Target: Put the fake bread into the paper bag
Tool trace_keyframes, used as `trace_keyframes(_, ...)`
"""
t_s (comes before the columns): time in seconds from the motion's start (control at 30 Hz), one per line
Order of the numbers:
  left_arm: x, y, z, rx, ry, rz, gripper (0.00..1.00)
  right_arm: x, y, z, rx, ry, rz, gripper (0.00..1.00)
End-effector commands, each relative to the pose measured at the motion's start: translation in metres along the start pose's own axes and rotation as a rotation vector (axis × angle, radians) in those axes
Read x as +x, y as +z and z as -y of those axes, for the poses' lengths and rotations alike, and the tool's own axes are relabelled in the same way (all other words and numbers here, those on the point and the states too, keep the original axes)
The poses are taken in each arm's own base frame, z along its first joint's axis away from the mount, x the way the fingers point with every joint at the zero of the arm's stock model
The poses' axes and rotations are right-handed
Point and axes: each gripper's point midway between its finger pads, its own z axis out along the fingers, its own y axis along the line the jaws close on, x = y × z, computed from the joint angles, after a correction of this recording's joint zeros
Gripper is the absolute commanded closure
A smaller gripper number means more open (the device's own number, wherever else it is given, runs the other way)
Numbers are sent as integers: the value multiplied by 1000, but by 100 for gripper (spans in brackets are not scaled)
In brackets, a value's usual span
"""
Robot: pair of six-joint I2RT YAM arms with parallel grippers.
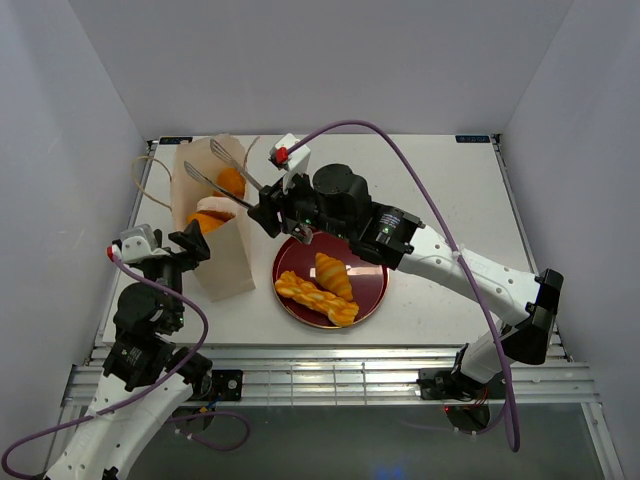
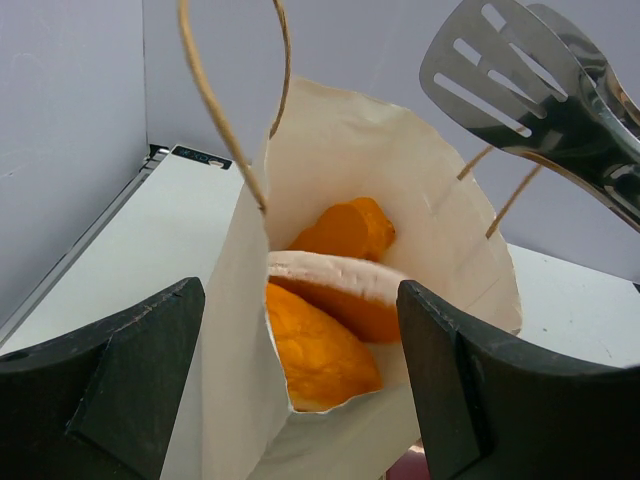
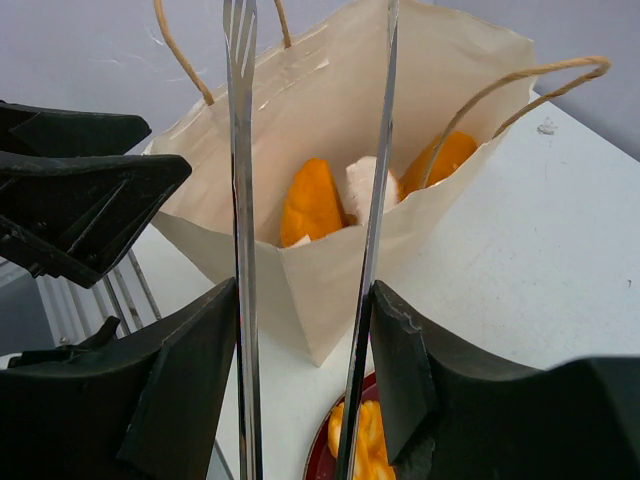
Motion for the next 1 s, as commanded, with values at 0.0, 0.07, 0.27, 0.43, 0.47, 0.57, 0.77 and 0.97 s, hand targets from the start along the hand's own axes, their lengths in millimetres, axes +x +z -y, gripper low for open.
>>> trace_keyframes(0.0, -3, -1, 0, 1, -2, 9, 12, -34, -3, -3, -7, -4, 105, 41)
trace_keyframes(0.07, -3, -1, 0, 3, -2, 9, 12, -36, -4, -3, -8, -3, 106, 41)
trace_keyframes(0.27, -2, -1, 0, 1, -1, 8, 12, -55, -18, -13, -58, 11, 145, 43)
trace_keyframes(0.43, -3, -1, -1, -2, -1, 8, 12, -69, -37, -28, -143, 31, 173, 44)
trace_keyframes(0.47, -3, -1, -1, -3, -2, 10, 12, -68, -39, -28, -143, 33, 175, 44)
trace_keyframes(0.57, -4, -1, -1, -5, -2, 11, 12, -74, -53, -29, -146, 34, 196, 44)
trace_keyframes(0.77, -3, -1, -1, -7, 0, 9, 12, -74, -82, -17, -96, 54, 241, 45)
trace_keyframes(0.97, -1, -1, -2, -10, 4, 6, 12, -45, -109, 3, -12, 84, 241, 45)
